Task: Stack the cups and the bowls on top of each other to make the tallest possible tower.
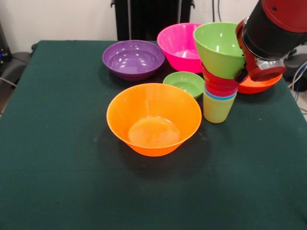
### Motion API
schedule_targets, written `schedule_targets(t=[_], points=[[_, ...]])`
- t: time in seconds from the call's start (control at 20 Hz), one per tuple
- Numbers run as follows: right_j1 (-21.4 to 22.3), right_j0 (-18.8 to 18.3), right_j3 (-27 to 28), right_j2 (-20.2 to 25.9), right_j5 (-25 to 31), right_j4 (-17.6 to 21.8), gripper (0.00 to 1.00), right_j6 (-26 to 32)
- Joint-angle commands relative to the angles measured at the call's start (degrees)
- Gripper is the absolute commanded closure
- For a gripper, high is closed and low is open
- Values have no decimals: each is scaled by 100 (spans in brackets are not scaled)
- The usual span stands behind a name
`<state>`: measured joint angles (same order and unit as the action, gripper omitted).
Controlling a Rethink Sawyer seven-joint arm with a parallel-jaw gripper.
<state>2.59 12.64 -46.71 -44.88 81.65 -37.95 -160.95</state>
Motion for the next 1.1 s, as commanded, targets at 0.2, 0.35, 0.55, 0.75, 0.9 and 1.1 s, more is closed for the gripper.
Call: schedule_targets(t=[0.2,0.35,0.55,0.75,0.9,1.1], points=[[-71,-44,-216,631,-258,234,100,-604],[-28,-37,-316,629,-314,275,100,-529],[12,-26,-431,639,-408,296,100,-475],[10,-26,-444,633,-415,299,100,-481],[38,-19,-513,638,-445,317,100,-439],[57,-14,-574,641,-502,337,100,-389]])
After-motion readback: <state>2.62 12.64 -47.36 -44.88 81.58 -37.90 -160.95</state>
